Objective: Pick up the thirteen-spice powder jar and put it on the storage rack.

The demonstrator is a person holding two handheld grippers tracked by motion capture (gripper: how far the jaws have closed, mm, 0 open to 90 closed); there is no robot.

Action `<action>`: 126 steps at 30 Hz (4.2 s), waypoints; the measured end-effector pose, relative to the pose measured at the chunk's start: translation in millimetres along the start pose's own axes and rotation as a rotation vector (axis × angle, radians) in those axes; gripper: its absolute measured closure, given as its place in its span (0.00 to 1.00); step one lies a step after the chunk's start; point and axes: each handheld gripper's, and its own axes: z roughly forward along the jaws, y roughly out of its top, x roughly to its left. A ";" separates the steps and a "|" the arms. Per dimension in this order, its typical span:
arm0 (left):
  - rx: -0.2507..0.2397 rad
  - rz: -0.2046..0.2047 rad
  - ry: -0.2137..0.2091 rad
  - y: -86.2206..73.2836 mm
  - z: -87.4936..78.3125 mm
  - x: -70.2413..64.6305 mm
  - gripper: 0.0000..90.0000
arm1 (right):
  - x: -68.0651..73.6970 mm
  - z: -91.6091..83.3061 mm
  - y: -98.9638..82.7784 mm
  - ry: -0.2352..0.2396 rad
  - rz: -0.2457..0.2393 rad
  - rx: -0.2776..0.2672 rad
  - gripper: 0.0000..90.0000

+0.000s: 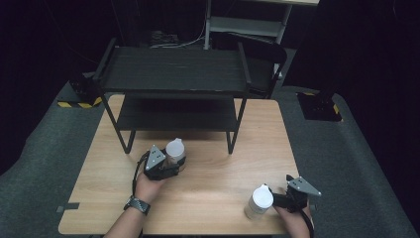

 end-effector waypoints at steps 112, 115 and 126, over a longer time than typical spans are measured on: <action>-0.264 0.086 0.050 202.6 -115.4 24.8 0.34 | -2.0 -0.9 -1.7 0.005 0.011 -0.009 0.01; -0.257 0.095 0.052 213.3 -113.7 25.7 0.34 | -1.9 -1.1 -2.0 0.005 0.011 -0.011 0.01; -0.269 0.059 0.064 231.3 -97.6 34.3 0.34 | -2.8 -1.6 -3.2 0.008 0.014 -0.018 0.01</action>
